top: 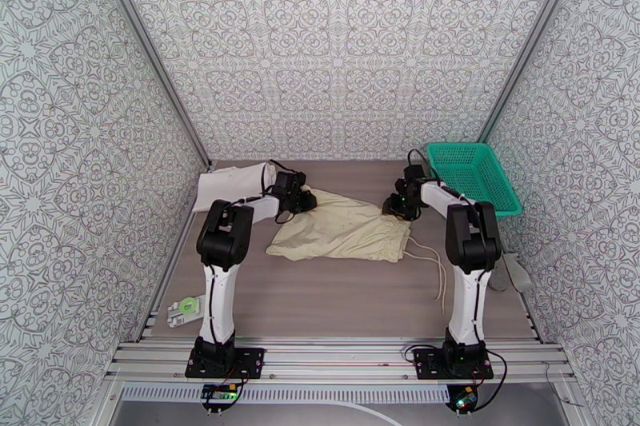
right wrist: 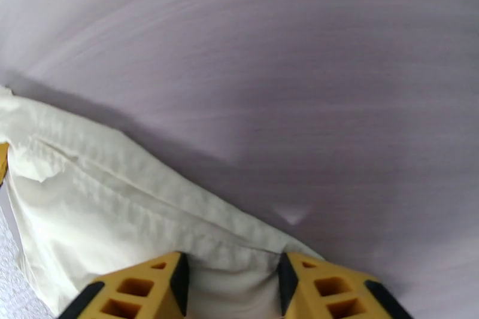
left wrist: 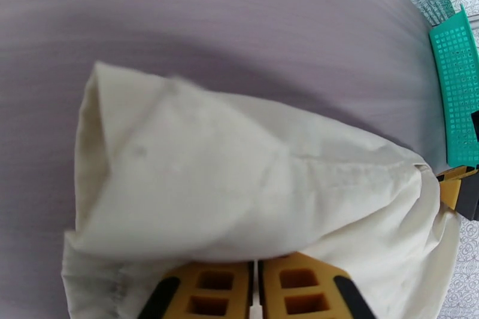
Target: Fold and stack the mixed laundry pile
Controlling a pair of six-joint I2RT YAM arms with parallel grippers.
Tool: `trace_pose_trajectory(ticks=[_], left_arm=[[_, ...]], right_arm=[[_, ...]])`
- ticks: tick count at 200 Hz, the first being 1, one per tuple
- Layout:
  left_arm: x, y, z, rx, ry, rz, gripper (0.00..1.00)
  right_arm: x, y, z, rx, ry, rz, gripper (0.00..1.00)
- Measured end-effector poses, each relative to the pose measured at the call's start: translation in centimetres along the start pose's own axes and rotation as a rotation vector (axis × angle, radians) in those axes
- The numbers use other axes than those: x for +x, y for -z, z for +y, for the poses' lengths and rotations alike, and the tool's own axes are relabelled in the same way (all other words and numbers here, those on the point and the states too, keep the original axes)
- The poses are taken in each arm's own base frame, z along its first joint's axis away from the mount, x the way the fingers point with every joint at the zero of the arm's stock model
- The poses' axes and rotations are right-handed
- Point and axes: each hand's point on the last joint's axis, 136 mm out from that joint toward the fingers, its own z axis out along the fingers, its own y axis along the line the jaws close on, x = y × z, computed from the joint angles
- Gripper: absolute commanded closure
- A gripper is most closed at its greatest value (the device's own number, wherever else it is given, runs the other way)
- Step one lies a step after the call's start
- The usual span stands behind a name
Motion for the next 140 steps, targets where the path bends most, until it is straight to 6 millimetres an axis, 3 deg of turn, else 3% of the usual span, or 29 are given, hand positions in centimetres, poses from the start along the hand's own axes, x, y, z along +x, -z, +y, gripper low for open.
trace_pose_trajectory(ticks=[17,36,64,80,94,108,140], left_arm=[[-0.1,1.1,-0.6,-0.005,-0.007,0.0,0.78],[-0.7,3.6,-2.2,-0.005,-0.032,-0.015,0.76],[-1.6,9.4,-6.6,0.016,-0.105,-0.084,0.75],[-0.7,11.8,-9.1,0.042,-0.146,-0.106,0.75],[1.3,12.4,-10.2,0.057,-0.164,-0.087,0.76],[3.9,11.8,-9.5,0.046,-0.158,-0.039,0.76],[10.2,9.6,-3.5,-0.053,-0.061,0.106,0.82]], right_arm=[[-0.1,1.3,0.4,0.002,0.014,-0.014,0.48],[-0.3,4.9,1.5,-0.006,0.036,-0.076,0.47],[0.9,11.9,4.5,-0.055,0.079,-0.215,0.49],[2.6,13.6,6.1,-0.092,0.097,-0.241,0.52],[4.3,13.0,6.9,-0.117,0.1,-0.212,0.53],[6.0,10.9,6.8,-0.125,0.089,-0.154,0.55],[10.2,6.0,3.4,-0.055,0.014,-0.001,0.57]])
